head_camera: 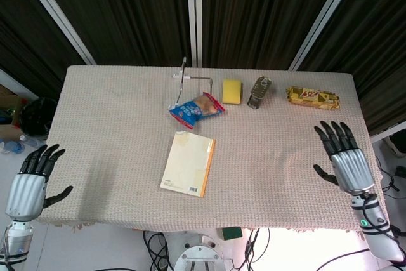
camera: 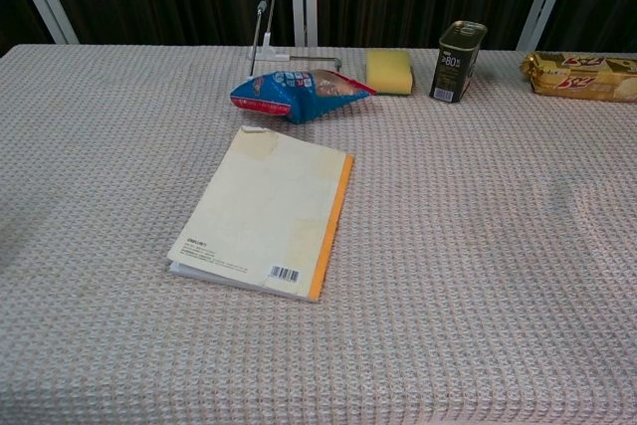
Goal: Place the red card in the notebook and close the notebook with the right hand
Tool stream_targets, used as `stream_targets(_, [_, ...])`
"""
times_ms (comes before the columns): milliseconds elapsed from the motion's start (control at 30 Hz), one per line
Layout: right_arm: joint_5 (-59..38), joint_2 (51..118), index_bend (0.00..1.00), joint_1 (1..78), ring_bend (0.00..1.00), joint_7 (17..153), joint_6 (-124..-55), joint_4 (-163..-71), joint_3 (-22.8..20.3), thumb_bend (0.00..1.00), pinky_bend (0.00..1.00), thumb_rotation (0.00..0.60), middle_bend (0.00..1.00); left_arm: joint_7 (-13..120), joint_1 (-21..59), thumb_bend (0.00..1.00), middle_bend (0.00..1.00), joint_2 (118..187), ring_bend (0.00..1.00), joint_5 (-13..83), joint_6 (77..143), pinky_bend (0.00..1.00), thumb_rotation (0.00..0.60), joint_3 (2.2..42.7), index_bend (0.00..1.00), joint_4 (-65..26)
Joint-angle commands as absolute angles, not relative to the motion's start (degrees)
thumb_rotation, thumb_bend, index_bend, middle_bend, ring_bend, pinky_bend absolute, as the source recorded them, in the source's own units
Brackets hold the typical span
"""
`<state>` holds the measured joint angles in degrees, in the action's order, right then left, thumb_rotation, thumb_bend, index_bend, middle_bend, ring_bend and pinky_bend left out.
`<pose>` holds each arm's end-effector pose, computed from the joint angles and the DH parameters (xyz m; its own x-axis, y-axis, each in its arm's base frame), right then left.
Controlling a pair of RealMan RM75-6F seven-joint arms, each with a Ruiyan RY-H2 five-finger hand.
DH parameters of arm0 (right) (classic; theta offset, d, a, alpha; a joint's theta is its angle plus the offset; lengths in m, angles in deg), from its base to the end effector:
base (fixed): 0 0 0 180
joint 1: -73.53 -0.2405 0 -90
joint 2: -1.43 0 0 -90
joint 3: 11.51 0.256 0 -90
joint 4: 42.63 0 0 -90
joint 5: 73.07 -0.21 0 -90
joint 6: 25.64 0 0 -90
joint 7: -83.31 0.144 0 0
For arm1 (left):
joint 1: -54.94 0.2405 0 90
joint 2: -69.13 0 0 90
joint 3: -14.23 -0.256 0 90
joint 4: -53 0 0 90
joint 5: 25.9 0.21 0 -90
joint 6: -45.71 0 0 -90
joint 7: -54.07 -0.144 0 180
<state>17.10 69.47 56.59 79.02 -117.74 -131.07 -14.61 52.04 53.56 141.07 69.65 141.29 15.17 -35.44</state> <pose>-0.2689 -0.2206 0.1414 0.4511 0.1196 0.8844 -0.8445 -0.2632 0.4663 -0.2918 0.1529 0.1328 0.3549 -0.1250 0.9265 0.9225 -0.1144 -0.3688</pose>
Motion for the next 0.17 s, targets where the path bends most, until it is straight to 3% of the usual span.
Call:
stream_targets(33, [15.95, 66.91, 0.00, 62.32, 0.00, 85.74, -120.87, -128.32, -17.34, 0.15, 0.00, 0.600, 0.01, 52.08, 53.52, 0.02, 0.13, 141.28, 0.09, 69.16, 140.65, 0.16, 0.600, 15.03, 0.18, -35.47])
stream_targets(167, [16.18, 66.86, 0.00, 64.17, 0.00, 89.86, -120.35, -125.77, -17.83, 0.17, 0.00, 0.600, 0.00, 52.04, 53.34, 0.02, 0.13, 141.50, 0.09, 68.59, 139.48, 0.16, 0.600, 14.72, 0.18, -35.51])
